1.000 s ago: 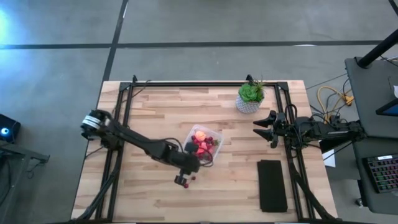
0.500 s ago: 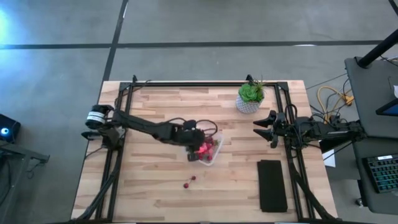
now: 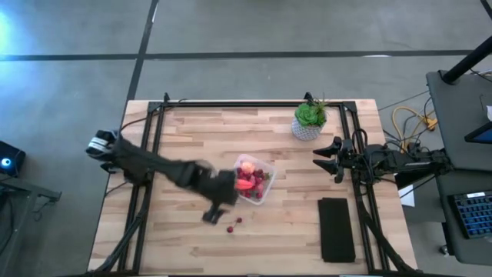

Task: Pick and placing Produce into tupperware
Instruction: Put the red cherry into the transparent container

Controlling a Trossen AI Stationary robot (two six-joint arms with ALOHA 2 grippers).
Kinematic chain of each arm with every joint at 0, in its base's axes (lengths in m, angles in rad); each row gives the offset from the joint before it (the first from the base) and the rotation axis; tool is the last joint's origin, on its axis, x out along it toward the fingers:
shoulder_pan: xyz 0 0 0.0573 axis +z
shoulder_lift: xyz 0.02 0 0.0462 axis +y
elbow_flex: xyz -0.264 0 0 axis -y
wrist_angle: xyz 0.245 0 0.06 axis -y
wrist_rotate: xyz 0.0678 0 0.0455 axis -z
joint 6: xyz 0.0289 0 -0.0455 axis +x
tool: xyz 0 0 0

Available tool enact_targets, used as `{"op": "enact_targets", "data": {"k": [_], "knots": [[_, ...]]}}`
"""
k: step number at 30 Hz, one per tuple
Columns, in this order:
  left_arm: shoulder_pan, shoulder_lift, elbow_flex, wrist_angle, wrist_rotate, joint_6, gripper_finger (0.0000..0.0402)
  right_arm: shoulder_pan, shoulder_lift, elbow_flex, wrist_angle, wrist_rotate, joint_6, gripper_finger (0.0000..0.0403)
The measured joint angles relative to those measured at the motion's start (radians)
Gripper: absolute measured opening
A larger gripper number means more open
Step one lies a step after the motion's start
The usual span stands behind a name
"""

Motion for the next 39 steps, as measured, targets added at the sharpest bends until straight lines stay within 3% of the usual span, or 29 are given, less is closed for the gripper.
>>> {"op": "enact_targets", "data": {"k": [4, 7, 14, 30, 34, 39], "knots": [[-0.152, -0.003, -0.009, 0.042, -0.003, 0.002, 0.0237, 0.0, 0.0, 0.0, 0.0, 0.0, 0.0, 0.0221], [-0.207, 0.044, -0.011, 0.105, -0.025, -0.049, 0.0237, 0.0, 0.0, 0.0, 0.0, 0.0, 0.0, 0.0221], [-0.209, 0.161, -0.013, 0.256, 0.023, -0.128, 0.0237, 0.0, 0.0, 0.0, 0.0, 0.0, 0.0, 0.0221], [-0.192, 0.204, -0.092, 0.261, 0.045, -0.181, 0.0237, 0.0, 0.0, 0.0, 0.0, 0.0, 0.0, 0.0221], [-0.192, 0.24, -0.086, 0.261, 0.001, -0.213, 0.0237, 0.0, 0.0, 0.0, 0.001, 0.0, 0.0, 0.0221], [-0.192, 0.274, -0.077, 0.26, -0.008, -0.216, 0.0207, 0.0, 0.0, 0.0, 0.001, 0.0, 0.0, 0.0221]]}}
